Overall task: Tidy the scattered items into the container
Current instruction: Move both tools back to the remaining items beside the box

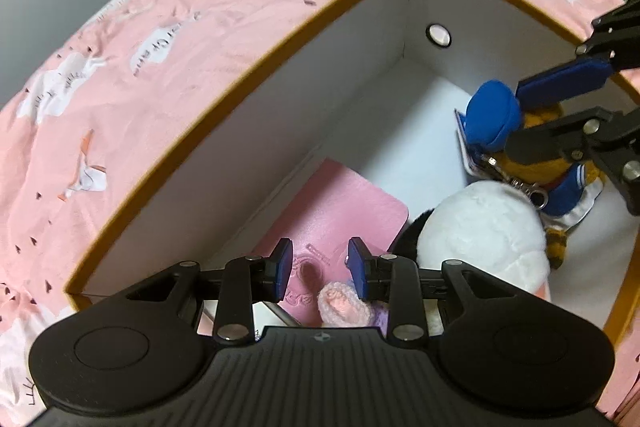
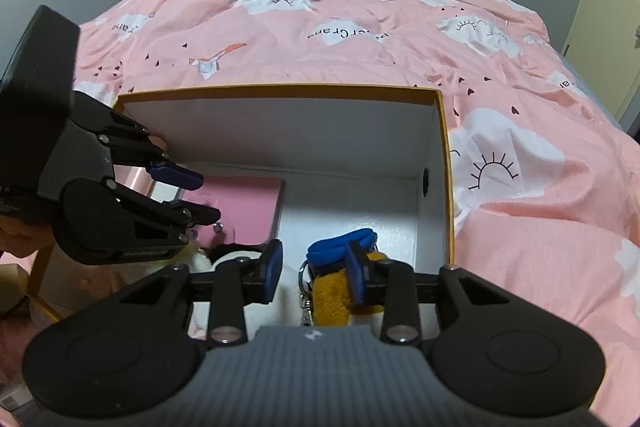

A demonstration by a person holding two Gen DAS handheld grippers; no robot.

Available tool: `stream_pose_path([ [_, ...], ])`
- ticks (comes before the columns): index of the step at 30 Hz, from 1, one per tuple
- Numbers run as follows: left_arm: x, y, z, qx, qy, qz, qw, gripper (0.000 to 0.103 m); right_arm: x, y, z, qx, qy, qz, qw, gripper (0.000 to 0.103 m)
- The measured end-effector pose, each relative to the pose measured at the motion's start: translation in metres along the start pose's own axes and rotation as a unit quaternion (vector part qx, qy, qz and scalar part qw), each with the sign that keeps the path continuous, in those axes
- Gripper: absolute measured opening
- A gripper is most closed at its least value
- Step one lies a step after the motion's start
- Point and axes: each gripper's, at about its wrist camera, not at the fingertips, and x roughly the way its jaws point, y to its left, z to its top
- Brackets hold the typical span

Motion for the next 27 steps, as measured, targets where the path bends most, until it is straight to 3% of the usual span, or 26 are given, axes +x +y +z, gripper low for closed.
stream_pose_path([
  [3, -0.021, 0.004, -0.002, -0.021, -0.009, 0.028, 0.9993, 0.036, -0.009, 0.002, -0.002, 0.004, -0.014, 0.007, 1.0, 0.038],
  [9, -0.083, 0.011, -0.017, -0.084, -0.026, 0.046, 0.9951, 0.036, -0.04, 0.016, -0.008, 0.016, -0.065, 0.025, 0.997, 0.054],
  [12, -0.116, 0.01, -0.03, -0.11, -0.037, 0.044, 0.9923, 0.036, -0.058, 0.028, -0.012, 0.012, -0.09, 0.055, 0.994, 0.061],
  [13, -0.127, 0.01, -0.035, -0.119, -0.041, 0.04, 0.9912, 0.038, -0.064, 0.032, -0.014, 0.009, -0.097, 0.066, 0.993, 0.064],
  [16, -0.153, 0.01, -0.053, -0.151, -0.051, 0.032, 0.9866, 0.056, -0.08, 0.047, -0.024, -0.005, -0.109, 0.1, 0.989, 0.068],
  [17, -0.16, 0.01, -0.06, -0.162, -0.051, 0.031, 0.9849, 0.056, -0.084, 0.052, -0.028, -0.009, -0.109, 0.112, 0.988, 0.068],
  [21, -0.173, 0.005, -0.097, -0.203, -0.021, 0.043, 0.9781, 0.057, -0.091, 0.072, -0.048, -0.032, -0.084, 0.15, 0.985, 0.068],
  [27, -0.17, -0.018, -0.147, -0.234, 0.045, 0.054, 0.9697, 0.057, -0.076, 0.102, -0.079, -0.047, 0.012, 0.187, 0.981, 0.066],
])
